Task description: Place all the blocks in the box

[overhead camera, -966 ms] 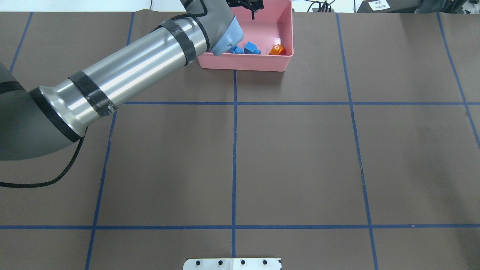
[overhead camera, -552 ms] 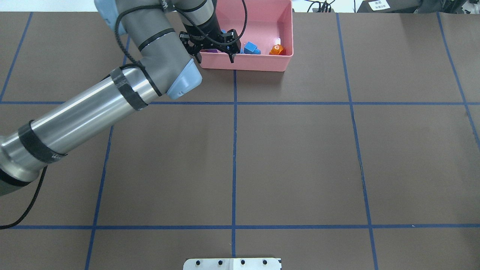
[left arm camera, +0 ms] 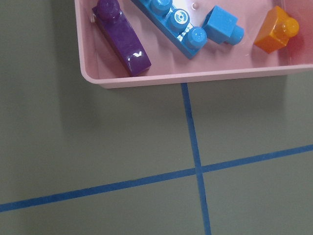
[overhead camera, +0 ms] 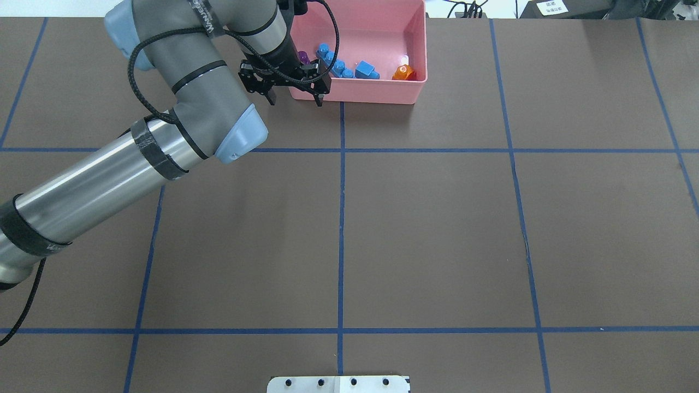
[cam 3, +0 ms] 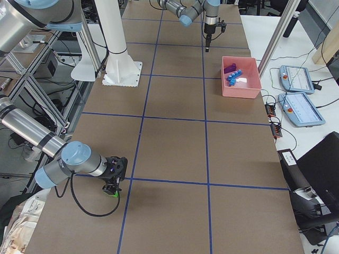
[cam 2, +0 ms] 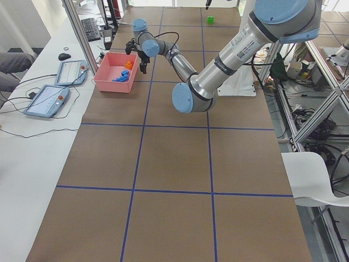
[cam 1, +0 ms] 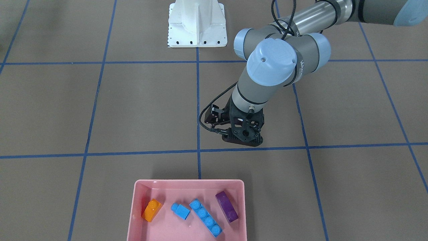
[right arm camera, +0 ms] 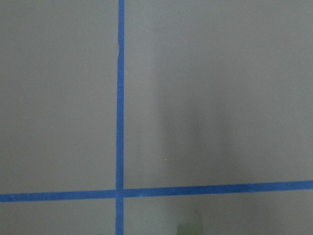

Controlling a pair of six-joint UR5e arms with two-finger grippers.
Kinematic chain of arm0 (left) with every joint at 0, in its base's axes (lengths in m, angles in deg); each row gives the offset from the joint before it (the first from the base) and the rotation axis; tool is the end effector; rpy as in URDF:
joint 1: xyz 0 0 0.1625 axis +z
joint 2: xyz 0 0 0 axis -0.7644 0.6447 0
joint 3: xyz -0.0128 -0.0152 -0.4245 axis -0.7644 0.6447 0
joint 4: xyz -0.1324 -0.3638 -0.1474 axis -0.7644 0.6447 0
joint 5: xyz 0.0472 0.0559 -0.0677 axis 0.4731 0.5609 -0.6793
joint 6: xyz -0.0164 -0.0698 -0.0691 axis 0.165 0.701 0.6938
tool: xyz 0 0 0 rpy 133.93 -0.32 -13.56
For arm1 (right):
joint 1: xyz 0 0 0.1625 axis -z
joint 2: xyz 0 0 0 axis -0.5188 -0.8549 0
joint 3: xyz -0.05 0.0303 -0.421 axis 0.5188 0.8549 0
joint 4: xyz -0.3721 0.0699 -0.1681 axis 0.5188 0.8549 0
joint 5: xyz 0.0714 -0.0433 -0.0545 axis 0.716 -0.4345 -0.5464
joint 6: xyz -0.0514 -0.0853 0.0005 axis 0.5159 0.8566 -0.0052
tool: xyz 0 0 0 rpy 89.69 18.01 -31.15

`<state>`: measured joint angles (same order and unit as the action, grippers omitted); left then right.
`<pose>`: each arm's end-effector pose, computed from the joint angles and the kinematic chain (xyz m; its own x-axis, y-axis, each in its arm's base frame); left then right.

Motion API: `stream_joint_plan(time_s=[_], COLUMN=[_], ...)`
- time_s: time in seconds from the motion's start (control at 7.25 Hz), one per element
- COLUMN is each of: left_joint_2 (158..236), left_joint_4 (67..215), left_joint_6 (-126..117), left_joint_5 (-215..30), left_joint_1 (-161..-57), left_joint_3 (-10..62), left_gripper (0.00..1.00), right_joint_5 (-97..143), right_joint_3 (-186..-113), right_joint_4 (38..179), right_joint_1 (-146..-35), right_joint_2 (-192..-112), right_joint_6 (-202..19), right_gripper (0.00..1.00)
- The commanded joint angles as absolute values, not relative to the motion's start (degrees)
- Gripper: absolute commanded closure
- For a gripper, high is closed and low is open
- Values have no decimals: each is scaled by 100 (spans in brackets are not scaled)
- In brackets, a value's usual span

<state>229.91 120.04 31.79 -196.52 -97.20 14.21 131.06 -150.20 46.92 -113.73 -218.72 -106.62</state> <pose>0.4568 -0.6072 0.1405 0.5548 0.1580 -0.8169 -0.0522 0.9865 0.1554 0.0544 -0.1097 0.7350 0.6602 0.0737 0.7475 -0.2768 0.9490 0.1510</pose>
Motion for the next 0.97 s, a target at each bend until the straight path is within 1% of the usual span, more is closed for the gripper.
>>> stream_joint_plan(time_s=[0.0,0.28,0.41,0.55,0.69,0.83], left_joint_2=[23005,22979,22962,22779,22368,22129], left_joint_4=[12006,12006,12023,12006,12006,12006], left_joint_6=[3177,3177,3133,2576,2214,2114], left_joint_5=[-19649,-19649,-19649,-19649,-19658,-19658], left_joint_1=[-9679,-9626,-9609,-9608,-9608,-9608], left_joint_3=[1438,1561,1561,1622,1971,2235], left_gripper=[0,0,0,0,0,0], right_joint_5=[13096,13009,12869,12685,12483,12203], right_joint_3=[-14935,-14935,-14935,-14891,-14708,-14550], right_joint_4=[4617,4713,5097,5240,5241,5241], right_joint_1=[-11195,-10433,-9942,-9580,-9315,-8982], right_joint_2=[-21894,-21789,-21684,-21657,-21648,-21604], right_joint_6=[-10644,-10722,-10731,-10732,-10723,-10723], right_gripper=[3,3,2,1,0,0])
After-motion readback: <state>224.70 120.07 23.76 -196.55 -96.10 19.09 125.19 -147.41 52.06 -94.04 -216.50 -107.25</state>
